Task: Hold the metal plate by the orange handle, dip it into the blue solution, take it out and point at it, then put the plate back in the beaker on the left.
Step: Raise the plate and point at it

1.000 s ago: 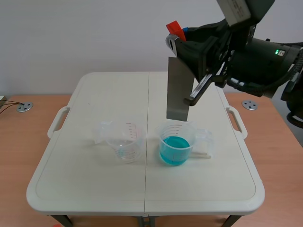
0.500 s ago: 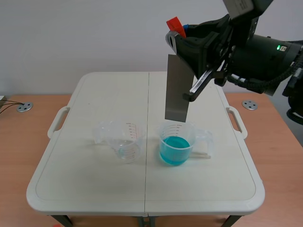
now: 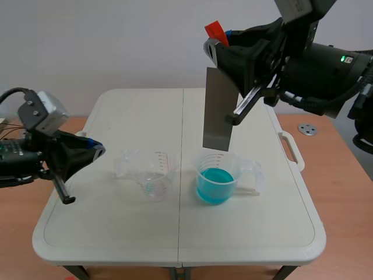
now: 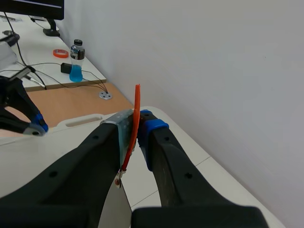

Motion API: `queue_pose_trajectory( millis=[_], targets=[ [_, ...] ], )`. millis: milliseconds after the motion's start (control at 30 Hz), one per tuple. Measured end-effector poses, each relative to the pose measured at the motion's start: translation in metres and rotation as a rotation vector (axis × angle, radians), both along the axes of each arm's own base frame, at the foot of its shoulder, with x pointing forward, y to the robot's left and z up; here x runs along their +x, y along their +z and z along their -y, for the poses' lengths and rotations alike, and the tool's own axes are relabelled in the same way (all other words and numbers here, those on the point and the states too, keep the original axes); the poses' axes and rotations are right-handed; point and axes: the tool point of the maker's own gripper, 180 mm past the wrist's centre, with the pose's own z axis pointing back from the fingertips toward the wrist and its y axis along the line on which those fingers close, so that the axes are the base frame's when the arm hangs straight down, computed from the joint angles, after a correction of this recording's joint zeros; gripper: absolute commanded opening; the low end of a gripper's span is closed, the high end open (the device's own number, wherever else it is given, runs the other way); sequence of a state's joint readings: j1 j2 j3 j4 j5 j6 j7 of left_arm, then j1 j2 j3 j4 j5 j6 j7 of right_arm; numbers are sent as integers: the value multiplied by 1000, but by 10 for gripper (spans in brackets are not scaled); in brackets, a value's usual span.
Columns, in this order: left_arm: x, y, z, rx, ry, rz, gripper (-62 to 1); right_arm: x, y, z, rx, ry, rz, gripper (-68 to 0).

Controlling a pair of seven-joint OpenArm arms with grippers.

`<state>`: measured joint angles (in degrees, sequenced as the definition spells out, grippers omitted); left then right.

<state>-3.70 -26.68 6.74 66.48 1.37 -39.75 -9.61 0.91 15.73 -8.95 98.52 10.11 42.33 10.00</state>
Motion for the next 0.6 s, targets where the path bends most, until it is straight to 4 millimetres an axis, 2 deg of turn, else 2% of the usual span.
queue_pose_trajectory(
  millis=[167,300,467,600],
  targets=[
    [4,0,39,4,-75,25,-603,0,0,0,-1,0,0,-662],
    [2,-1,63,8,-124,34,-603,0,0,0,0,0,0,-662],
    [2,-4,89,10,-162,28,-603,0,0,0,-1,0,0,-662],
    [8,1,100,-22,-159,34,-603,0,0,0,-1,0,0,-662]
  ],
)
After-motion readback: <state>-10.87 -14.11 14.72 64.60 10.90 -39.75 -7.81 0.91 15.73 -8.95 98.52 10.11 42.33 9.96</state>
